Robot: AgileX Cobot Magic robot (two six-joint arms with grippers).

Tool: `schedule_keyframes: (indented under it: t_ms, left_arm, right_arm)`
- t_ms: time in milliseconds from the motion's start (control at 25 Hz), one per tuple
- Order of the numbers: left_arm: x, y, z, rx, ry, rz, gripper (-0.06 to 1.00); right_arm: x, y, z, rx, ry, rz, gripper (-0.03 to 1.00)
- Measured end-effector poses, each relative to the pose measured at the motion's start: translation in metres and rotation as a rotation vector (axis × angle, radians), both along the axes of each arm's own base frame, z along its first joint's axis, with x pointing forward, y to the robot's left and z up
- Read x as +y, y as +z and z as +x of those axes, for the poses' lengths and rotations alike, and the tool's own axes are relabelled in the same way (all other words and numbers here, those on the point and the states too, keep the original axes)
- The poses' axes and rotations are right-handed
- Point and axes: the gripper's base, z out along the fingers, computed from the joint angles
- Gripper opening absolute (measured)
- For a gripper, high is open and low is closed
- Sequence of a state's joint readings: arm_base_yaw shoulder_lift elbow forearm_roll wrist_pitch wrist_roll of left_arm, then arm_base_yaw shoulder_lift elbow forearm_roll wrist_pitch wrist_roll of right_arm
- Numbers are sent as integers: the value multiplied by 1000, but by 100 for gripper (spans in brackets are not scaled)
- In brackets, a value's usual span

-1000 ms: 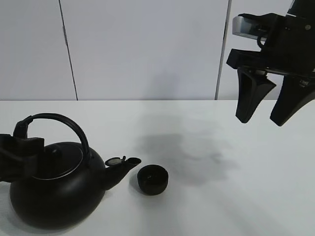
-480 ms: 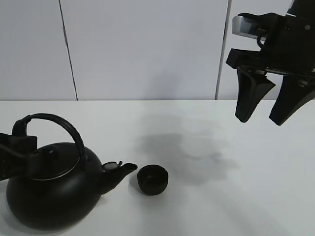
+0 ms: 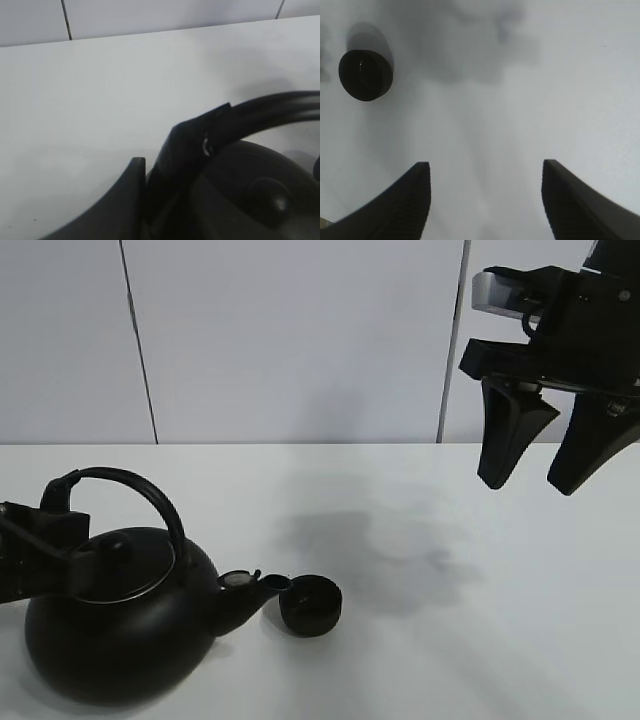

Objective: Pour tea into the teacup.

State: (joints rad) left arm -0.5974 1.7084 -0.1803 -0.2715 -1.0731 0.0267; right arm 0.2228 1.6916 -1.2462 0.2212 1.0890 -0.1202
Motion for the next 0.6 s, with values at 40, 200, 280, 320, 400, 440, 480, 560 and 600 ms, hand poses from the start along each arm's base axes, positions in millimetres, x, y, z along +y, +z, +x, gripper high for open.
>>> schedule_keyframes:
  t_ms: [40,200,280,320,400,440,480,560,600]
  left_arm:
    - [0,2,-1,3,-4,0,14]
    - [-1,13,-1,-28,-17,-18,14]
    - [-3,20,1,-54,-17,-35,14]
    - [-4,22,3,-64,-17,-42,14]
    - [-7,26,8,-84,-18,-55,14]
    - [-9,27,10,-91,-18,-60,14]
    - [-10,29,12,-100,-18,-66,14]
    - [-13,33,16,-115,-18,-76,14]
    - [-13,34,17,-120,-18,-79,14]
  right_arm:
    - [0,0,0,0,0,0,44]
    - [0,0,0,-1,0,0,44]
    - [0,0,0,-1,0,0,44]
    - [0,0,0,-1,0,0,44]
    - [0,0,0,-1,0,0,44]
    - [0,0,0,-1,0,0,44]
    - [0,0,0,-1,0,0,44]
    - [0,0,0,-1,0,0,44]
    - [0,0,0,-1,0,0,44]
